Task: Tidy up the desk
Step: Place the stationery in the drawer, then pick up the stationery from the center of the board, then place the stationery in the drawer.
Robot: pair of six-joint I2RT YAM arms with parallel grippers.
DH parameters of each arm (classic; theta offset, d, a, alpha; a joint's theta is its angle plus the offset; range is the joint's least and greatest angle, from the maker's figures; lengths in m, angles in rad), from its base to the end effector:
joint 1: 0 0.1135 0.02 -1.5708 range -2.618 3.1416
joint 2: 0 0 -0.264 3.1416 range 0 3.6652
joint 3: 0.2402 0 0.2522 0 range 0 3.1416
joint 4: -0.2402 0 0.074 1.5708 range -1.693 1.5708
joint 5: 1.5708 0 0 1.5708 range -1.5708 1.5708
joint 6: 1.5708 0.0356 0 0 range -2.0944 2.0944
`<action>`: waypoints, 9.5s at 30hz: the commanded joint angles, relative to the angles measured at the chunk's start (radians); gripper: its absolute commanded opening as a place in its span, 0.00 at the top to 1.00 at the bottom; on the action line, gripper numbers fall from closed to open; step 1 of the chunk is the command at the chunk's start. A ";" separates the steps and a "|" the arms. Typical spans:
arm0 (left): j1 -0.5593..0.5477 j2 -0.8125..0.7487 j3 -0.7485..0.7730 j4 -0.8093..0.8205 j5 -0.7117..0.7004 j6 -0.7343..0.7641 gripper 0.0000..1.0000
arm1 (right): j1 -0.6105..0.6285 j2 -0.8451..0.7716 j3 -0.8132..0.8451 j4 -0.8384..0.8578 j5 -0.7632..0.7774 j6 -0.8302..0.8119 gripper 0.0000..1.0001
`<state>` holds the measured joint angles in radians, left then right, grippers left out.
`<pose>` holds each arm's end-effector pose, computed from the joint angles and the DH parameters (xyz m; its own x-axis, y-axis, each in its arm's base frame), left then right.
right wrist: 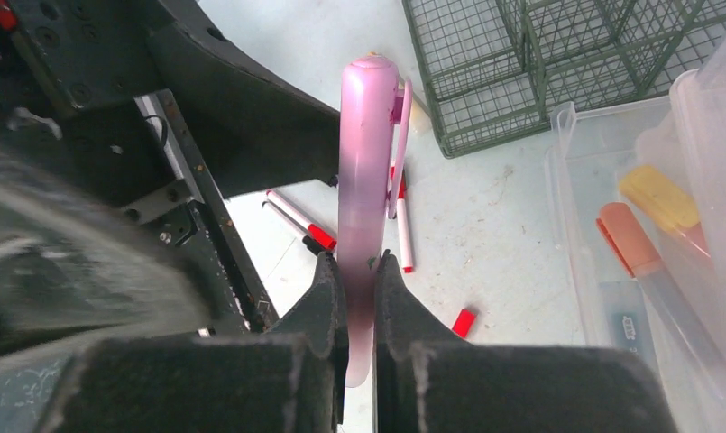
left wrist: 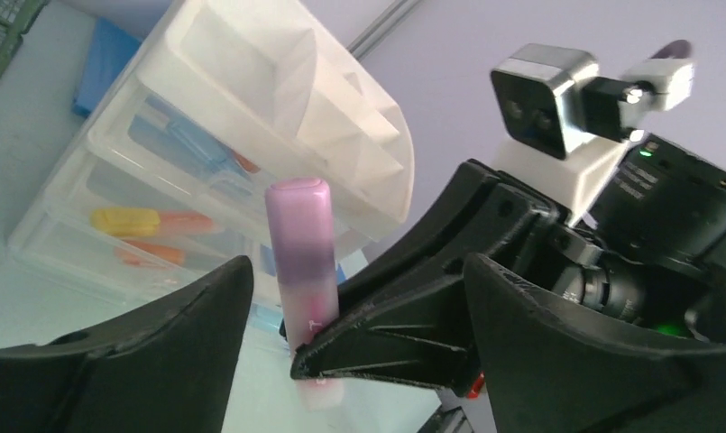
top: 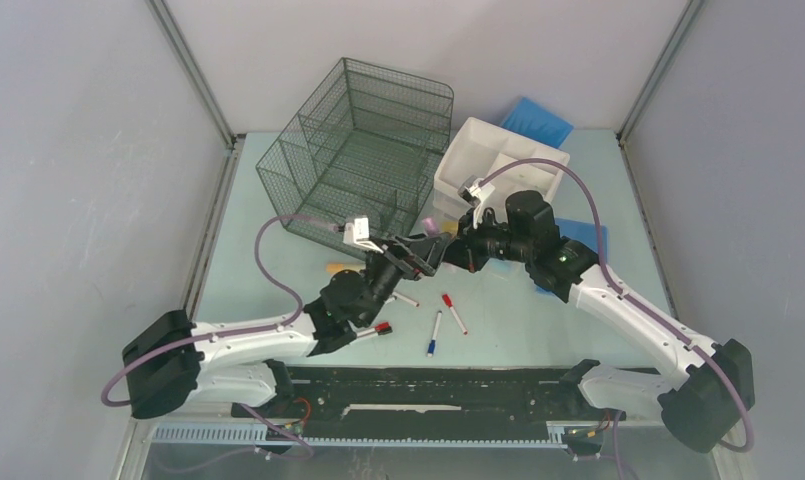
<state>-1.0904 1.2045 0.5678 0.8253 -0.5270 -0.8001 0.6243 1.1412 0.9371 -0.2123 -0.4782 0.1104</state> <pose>0.1365 -0.2232 0.2822 -0.3258 -0.7167 -0.6166 0.4371 0.4642 -0.7704 0.2003 0.1645 0.3199 -0.4210 -0.1827 -0.8885 -0.8190 0.4975 0.2858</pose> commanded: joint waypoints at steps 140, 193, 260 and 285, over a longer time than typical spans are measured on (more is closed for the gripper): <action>0.667 0.388 0.268 -1.185 0.181 -0.459 0.49 | 0.011 0.038 0.049 -0.206 0.420 -0.646 0.45; 0.670 0.416 0.177 -1.417 0.220 -0.289 0.57 | 0.025 0.029 0.049 -0.208 0.411 -0.648 0.45; 0.548 -0.693 -0.425 -0.286 0.579 0.023 1.00 | -0.046 -0.108 0.118 -0.366 -0.211 -0.592 0.39; 0.124 -0.104 -0.078 0.090 0.168 0.073 1.00 | -0.076 -0.100 0.079 -0.203 -0.281 -0.314 0.32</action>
<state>-0.9302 1.0691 0.4335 0.8501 -0.2447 -0.7406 0.5571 1.0508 1.0203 -0.5205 -0.7830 -0.3161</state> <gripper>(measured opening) 0.279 0.683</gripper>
